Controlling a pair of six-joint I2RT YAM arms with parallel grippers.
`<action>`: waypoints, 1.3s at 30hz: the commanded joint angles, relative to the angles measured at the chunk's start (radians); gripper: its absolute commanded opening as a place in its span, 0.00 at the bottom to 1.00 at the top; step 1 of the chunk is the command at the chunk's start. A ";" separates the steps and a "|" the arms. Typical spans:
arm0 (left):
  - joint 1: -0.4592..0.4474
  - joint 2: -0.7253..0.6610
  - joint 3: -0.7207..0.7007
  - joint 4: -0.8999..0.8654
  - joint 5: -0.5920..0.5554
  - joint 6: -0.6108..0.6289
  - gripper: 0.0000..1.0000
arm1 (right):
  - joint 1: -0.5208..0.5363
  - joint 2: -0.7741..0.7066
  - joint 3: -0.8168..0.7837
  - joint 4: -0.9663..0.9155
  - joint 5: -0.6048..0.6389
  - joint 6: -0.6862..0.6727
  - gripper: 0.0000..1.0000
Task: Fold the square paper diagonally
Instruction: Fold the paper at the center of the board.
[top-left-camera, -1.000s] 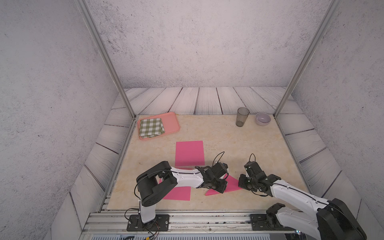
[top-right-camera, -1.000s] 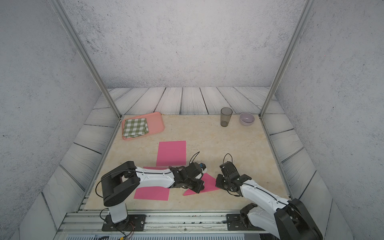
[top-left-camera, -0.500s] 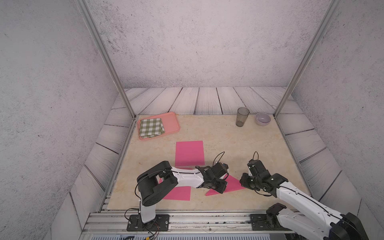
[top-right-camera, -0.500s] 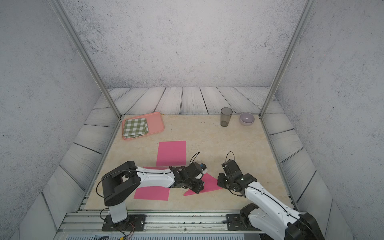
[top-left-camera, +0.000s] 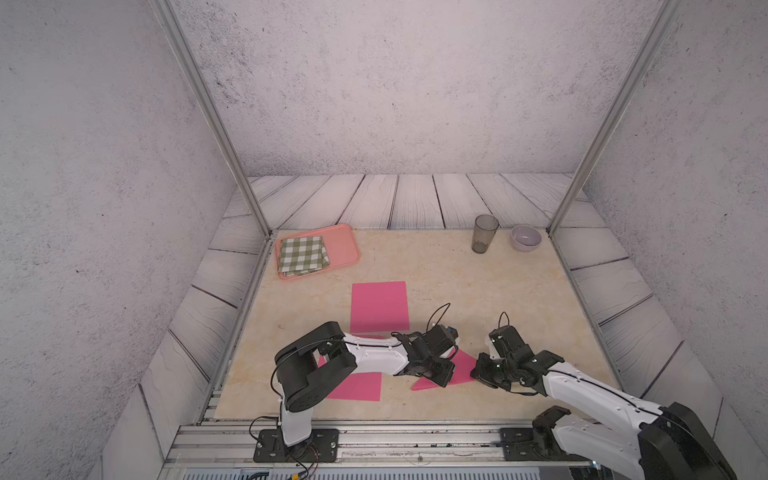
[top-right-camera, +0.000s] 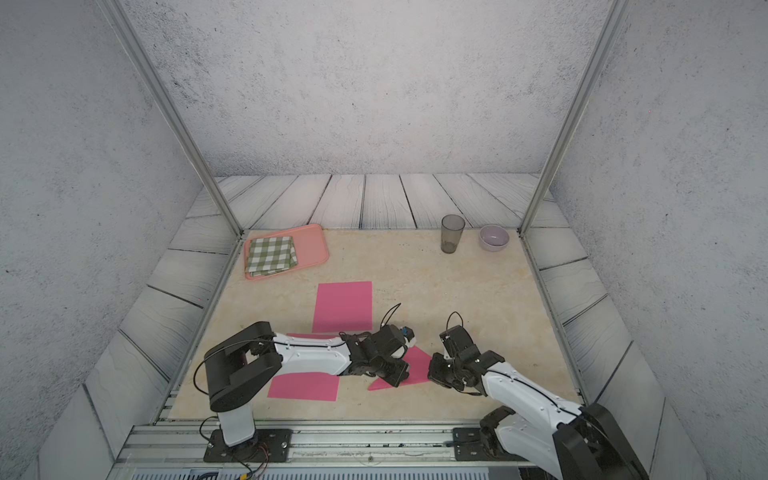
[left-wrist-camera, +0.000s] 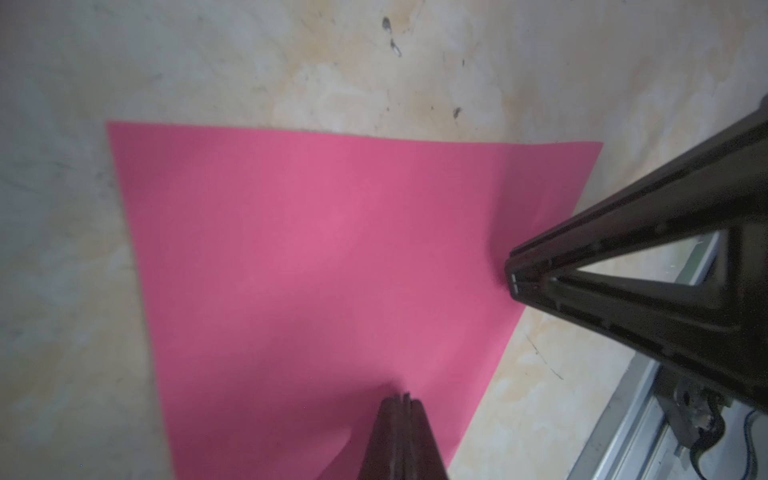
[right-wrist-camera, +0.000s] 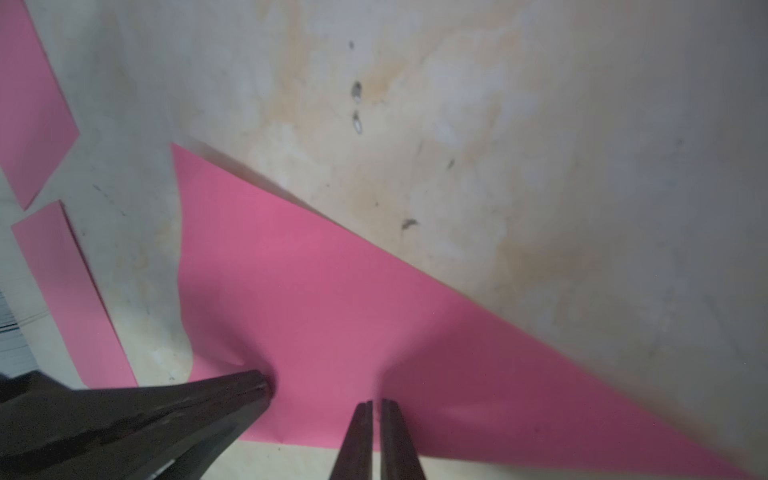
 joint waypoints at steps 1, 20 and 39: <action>-0.003 0.048 0.002 -0.062 -0.033 0.024 0.00 | 0.004 0.018 -0.014 0.008 0.010 0.013 0.10; -0.025 -0.118 0.188 -0.225 0.094 0.094 0.27 | 0.004 0.129 -0.042 0.014 0.115 0.022 0.06; -0.036 0.001 0.087 -0.095 -0.129 0.064 0.00 | 0.004 0.147 -0.064 0.039 0.131 0.017 0.04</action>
